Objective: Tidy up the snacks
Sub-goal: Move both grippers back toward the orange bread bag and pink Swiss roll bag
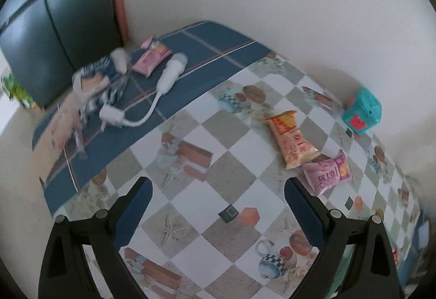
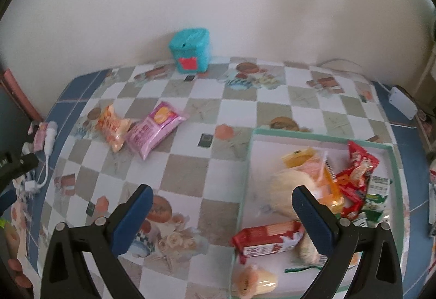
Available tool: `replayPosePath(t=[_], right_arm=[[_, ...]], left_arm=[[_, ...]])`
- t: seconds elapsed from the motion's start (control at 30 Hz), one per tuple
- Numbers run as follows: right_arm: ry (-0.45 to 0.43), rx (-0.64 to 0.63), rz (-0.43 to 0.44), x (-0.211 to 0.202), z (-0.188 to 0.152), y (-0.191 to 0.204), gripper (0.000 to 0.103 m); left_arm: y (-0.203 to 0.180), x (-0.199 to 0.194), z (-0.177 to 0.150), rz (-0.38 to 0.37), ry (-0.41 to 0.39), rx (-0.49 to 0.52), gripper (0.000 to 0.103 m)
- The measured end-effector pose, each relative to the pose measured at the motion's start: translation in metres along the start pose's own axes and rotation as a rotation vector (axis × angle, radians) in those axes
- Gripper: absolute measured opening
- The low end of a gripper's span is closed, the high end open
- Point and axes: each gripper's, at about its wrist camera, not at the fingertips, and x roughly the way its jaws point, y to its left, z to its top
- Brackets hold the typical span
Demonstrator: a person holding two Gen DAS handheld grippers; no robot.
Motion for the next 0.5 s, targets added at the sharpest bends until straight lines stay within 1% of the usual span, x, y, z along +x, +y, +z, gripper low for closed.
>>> replayPosePath(t=[0.1, 0.2, 0.3, 0.33, 0.4, 0.5], right_arm=[[0.019, -0.006, 0.015, 0.007, -0.004, 0.004, 0.103], [0.025, -0.004, 0.032, 0.012, -0.005, 0.005, 0.103], [0.030, 0.001, 0.036, 0.017, -0.005, 0.006, 0.103], [0.036, 0.002, 0.042, 0.019, -0.005, 0.006, 0.103], [0.046, 0.012, 0.060, 0.025, -0.003, 0.006, 0.103], [0.049, 0.021, 0.082, 0.031, 0.002, 0.008, 0.103]], left_arm=[[0.007, 0.010, -0.002, 0.007, 0.030, -0.022, 0.097], [0.009, 0.021, -0.006, -0.032, 0.066, -0.041, 0.097], [0.003, 0.026, -0.007, -0.059, 0.085, -0.032, 0.097], [0.001, 0.027, -0.007, -0.078, 0.087, -0.029, 0.097], [-0.002, 0.026, -0.006, -0.115, 0.062, -0.017, 0.098], [-0.008, 0.032, 0.001, -0.111, 0.038, 0.049, 0.098]])
